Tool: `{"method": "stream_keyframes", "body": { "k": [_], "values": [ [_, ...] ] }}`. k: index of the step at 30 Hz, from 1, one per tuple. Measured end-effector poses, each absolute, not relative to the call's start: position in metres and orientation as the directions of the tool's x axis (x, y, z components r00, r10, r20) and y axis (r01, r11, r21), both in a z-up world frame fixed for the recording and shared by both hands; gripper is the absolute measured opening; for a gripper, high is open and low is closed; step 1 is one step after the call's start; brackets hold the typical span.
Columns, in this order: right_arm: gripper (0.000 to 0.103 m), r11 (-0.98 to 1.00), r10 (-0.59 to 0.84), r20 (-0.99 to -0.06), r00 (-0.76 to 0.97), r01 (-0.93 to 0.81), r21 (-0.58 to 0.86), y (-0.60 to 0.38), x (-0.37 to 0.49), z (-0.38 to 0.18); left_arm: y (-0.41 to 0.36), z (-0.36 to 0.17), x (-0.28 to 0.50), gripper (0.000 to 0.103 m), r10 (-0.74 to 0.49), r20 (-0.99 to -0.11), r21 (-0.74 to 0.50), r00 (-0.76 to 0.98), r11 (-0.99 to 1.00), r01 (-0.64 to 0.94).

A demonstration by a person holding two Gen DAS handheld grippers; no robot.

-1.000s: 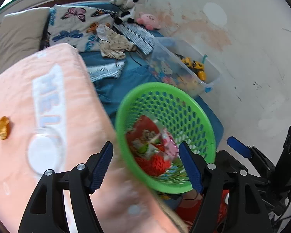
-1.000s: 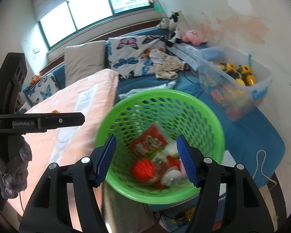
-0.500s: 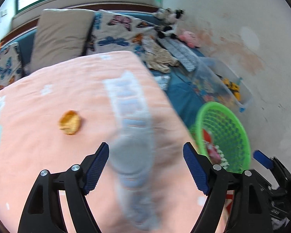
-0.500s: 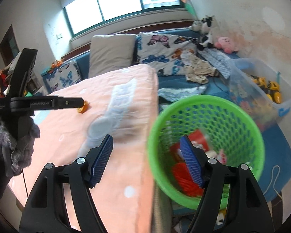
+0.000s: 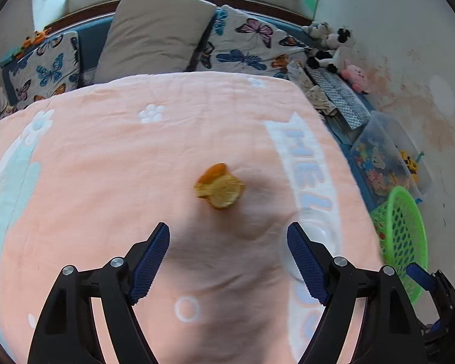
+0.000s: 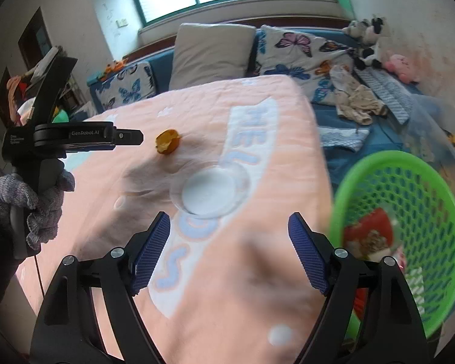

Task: Collect trash
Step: 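Grasp the clear plastic lid with the right tool while the left tool grasps the orange peel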

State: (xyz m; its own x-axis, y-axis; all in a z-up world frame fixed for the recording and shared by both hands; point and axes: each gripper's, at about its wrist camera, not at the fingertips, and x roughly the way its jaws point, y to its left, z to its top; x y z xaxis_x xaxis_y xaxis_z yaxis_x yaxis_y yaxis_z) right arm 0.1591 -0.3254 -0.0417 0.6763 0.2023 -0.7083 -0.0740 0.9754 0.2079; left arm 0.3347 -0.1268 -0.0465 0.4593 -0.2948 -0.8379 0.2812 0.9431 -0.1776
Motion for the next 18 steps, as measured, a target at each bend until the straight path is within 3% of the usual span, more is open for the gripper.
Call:
{"method": "stream_keyframes", "body": {
  "k": [6, 18],
  "values": [
    [0.093, 0.974, 0.227, -0.739, 0.635, -0.126, 0.191, -0.298, 0.193, -0.058, -0.102, -0.053, 0.347, 0.077, -0.273, -0.842, -0.175, 0.465, 0.954, 0.244],
    [0.095, 0.982, 0.184, -0.794, 0.58, -0.135, 0.129, -0.279, 0.242, -0.094, -0.094, -0.073, 0.369, 0.081, -0.277, -0.851, -0.19, 0.446, 0.954, 0.231]
  ]
}}
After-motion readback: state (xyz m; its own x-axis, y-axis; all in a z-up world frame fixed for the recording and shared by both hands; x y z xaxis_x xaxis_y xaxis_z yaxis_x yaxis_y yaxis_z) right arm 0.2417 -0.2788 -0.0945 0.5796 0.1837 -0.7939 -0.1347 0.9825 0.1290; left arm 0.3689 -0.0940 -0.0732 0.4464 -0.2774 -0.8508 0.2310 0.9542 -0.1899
